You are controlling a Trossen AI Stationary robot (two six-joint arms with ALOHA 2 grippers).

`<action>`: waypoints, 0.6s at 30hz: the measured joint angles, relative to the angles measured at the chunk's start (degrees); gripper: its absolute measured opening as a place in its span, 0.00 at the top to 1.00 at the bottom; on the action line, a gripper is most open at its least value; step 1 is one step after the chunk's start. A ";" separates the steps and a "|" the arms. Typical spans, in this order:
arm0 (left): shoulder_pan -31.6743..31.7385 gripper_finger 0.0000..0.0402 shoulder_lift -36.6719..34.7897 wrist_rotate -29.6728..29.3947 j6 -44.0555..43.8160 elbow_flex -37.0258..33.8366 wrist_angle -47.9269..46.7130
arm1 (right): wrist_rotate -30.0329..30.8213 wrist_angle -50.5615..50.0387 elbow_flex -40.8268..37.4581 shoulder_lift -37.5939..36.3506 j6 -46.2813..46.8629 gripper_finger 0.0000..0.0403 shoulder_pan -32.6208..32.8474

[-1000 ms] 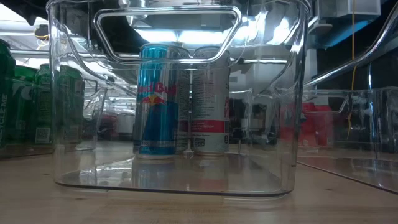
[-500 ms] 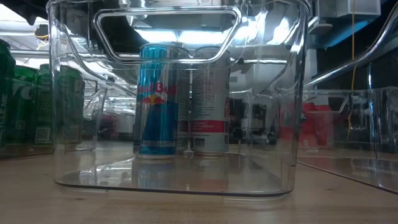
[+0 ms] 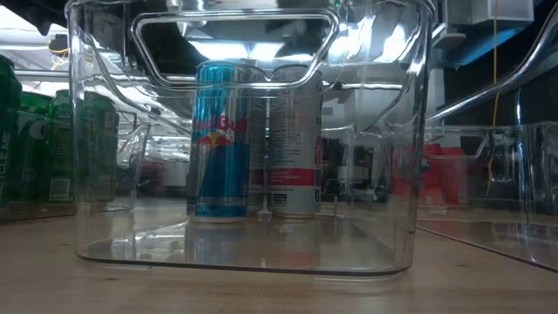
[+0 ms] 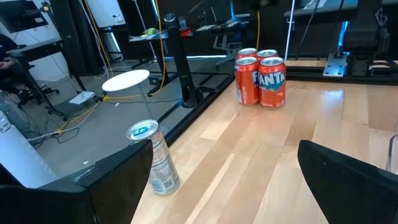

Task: Sort soda cans
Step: Put the blue soda can into the middle transparent bin

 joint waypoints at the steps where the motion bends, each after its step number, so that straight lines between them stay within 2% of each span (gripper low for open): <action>1: -0.02 0.03 0.00 0.02 0.00 0.00 0.02 | -1.15 0.10 0.00 0.46 0.33 0.03 -1.31; 6: -0.02 0.03 -0.02 0.02 0.09 0.00 0.33 | -6.89 4.70 -0.01 3.85 2.39 0.02 -6.80; 13: -0.01 0.03 -0.02 0.00 0.20 0.00 0.37 | -7.50 19.17 0.00 8.67 1.49 0.03 -10.32; 15: 0.01 0.03 0.00 0.02 0.70 0.00 0.37 | -8.01 19.46 0.37 10.29 3.07 0.03 -11.01; 18: 0.00 0.03 -0.01 0.02 0.84 0.00 0.37 | -12.94 17.16 1.97 12.93 8.74 0.03 -12.50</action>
